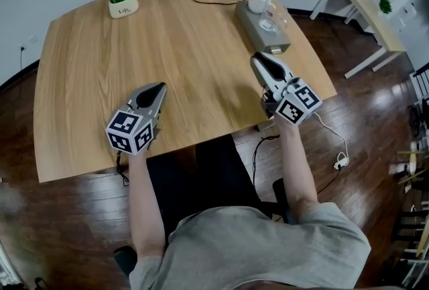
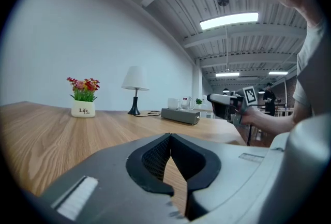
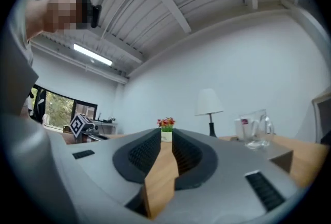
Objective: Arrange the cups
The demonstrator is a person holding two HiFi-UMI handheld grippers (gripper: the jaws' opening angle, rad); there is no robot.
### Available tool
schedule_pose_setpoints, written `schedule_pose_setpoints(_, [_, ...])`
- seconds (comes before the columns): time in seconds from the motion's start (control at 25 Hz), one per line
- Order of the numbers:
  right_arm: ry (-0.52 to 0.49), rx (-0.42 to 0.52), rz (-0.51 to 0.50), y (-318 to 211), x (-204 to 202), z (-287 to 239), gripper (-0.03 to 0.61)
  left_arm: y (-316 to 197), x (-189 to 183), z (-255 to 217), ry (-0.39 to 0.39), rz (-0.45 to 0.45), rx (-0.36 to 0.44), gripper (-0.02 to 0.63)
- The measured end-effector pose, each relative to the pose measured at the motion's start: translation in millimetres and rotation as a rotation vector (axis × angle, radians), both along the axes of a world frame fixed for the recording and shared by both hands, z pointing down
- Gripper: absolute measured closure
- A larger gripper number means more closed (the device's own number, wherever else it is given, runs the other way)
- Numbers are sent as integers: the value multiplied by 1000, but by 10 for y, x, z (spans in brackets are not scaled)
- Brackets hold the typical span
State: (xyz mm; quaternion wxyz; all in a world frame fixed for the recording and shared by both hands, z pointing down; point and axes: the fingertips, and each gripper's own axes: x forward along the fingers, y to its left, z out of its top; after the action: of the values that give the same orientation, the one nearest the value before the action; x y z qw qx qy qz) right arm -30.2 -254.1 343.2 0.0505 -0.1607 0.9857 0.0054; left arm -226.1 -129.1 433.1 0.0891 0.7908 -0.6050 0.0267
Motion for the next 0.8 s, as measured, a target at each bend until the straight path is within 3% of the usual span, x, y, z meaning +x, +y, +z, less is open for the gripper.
schedule_pose_setpoints(0.12, [-71,-12,-71,342,-142,70,515,137,-30,-213,152,8,98,591])
schedule_pose_setpoints(0.2, [-100,-14,-110,478,-190,77,517,333,-83,-546,353,30,265,588])
schedule_pose_setpoints(0.28, [-123,-9,-142,578,-239,55,522,600,-209,-897,582,65,458,531])
schedule_pose_setpoints(0.36, [-151,-1,-167,692,-283,14,522,860,-339,-1088,706,72,598,509])
schedule_pose_setpoints(0.44, [-165,18,-187,835,-317,16,524,1040,-371,-1122,734,68,655,509])
schedule_pose_setpoints(0.52, [-147,44,-208,967,-363,80,529,1121,-314,-1090,728,68,650,509])
schedule_pose_setpoints(0.8, [-84,121,-220,1105,-410,191,529,1055,-54,-868,562,18,481,509])
